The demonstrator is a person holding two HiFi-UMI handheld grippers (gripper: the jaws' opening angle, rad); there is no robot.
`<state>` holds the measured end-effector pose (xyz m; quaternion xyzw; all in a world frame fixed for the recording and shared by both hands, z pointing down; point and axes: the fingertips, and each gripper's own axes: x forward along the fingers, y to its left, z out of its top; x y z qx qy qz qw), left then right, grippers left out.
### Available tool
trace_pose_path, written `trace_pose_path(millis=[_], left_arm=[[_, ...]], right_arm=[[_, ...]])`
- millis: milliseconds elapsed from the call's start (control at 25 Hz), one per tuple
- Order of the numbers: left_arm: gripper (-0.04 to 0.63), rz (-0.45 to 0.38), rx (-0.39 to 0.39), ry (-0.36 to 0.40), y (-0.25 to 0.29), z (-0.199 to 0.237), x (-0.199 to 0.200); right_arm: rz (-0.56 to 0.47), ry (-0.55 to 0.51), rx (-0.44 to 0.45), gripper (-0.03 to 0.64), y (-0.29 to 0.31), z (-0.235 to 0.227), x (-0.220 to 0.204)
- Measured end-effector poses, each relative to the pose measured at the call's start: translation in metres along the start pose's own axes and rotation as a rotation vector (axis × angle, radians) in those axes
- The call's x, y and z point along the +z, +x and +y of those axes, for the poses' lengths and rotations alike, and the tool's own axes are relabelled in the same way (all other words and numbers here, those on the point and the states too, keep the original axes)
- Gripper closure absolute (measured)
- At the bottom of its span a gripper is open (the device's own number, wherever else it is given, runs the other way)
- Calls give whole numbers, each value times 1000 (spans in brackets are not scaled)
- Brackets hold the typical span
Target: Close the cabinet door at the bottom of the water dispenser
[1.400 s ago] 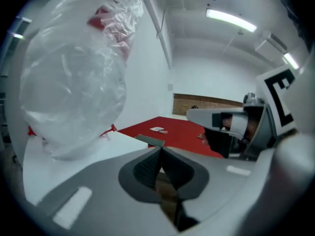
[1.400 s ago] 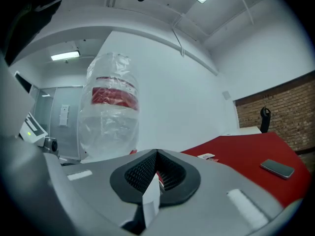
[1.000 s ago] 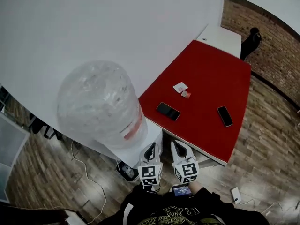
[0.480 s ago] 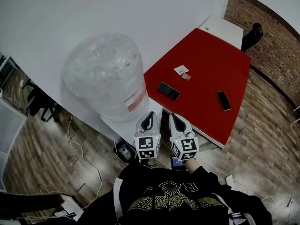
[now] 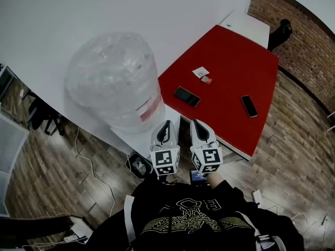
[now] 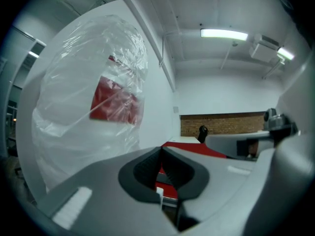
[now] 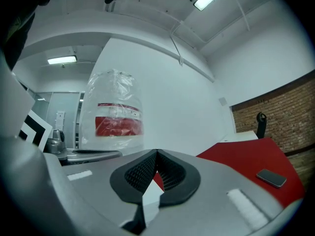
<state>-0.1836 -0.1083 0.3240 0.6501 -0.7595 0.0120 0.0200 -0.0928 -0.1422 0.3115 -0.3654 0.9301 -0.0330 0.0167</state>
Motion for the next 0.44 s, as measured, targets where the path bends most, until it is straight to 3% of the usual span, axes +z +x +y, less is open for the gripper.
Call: trace_pose_path(millis=[160,440], left_arm=[[589,23,-16,31,5,-5,-2],[589,18,4,15,8,3,-5]], right_arm=[[-32,-13,-8,618,0,-3,7],[-31,-28,-15,618,5,-3,5]])
